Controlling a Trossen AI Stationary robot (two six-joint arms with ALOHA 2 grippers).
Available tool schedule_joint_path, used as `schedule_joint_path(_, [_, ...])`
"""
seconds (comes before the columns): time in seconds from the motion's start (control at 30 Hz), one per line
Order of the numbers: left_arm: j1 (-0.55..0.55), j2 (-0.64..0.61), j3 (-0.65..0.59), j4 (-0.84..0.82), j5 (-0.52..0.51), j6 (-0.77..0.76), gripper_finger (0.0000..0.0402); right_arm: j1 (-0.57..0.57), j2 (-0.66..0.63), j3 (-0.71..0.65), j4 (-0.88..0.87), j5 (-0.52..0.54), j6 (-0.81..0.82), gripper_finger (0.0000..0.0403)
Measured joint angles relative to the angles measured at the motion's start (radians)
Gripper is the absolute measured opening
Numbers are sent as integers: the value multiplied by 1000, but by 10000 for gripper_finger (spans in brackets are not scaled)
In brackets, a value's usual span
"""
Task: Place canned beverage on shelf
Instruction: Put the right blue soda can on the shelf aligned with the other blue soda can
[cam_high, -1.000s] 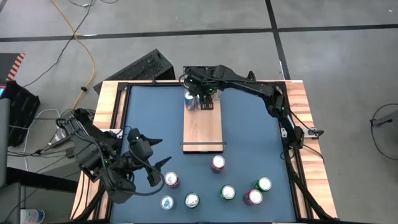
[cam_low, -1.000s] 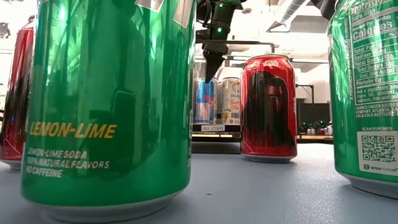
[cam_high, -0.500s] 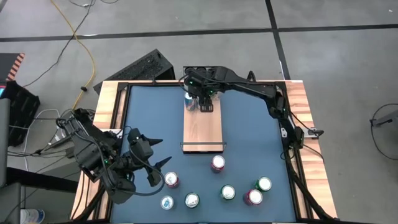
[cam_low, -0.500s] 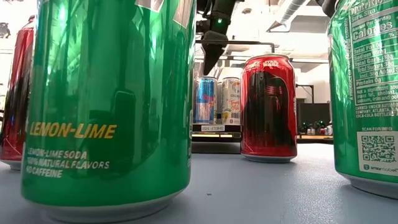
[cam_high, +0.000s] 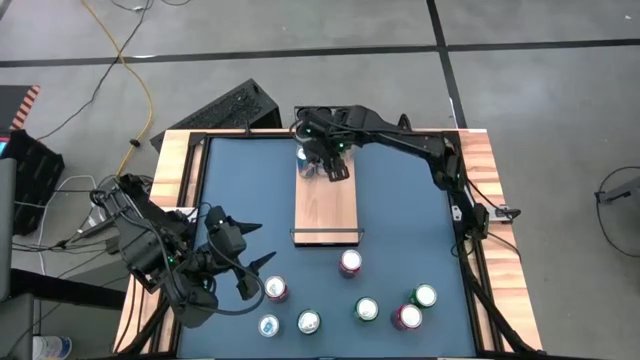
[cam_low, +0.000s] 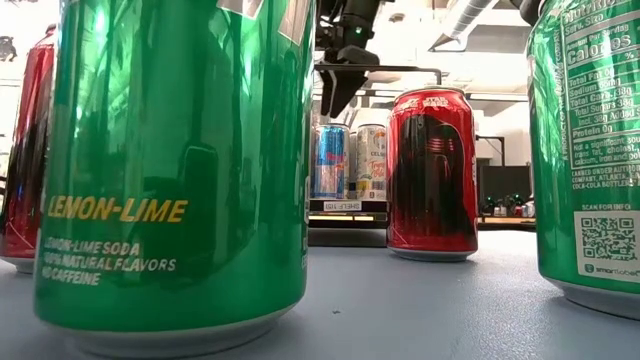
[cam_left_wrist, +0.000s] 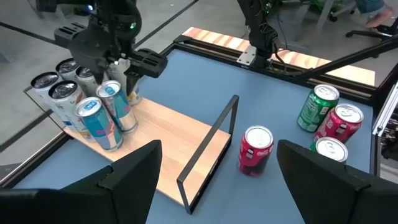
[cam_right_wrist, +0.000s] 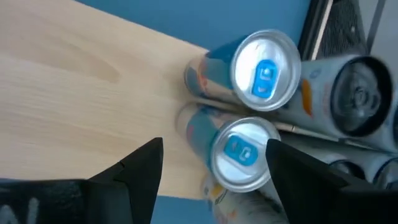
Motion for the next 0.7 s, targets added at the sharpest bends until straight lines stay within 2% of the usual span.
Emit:
schedule_joint_path(0.2, [0, 0, 0, -3, 0, 0, 305, -30, 3, 0, 21, -7, -54, 286])
schedule_joint_path(0.37, [0, 0, 0, -4, -1, 0, 305, -49, 15, -21, 34, -63, -73, 286])
schedule_joint_path(0.7, [8, 0, 1, -8, -10, 1, 305, -65, 14, -38, 58, -59, -86, 286])
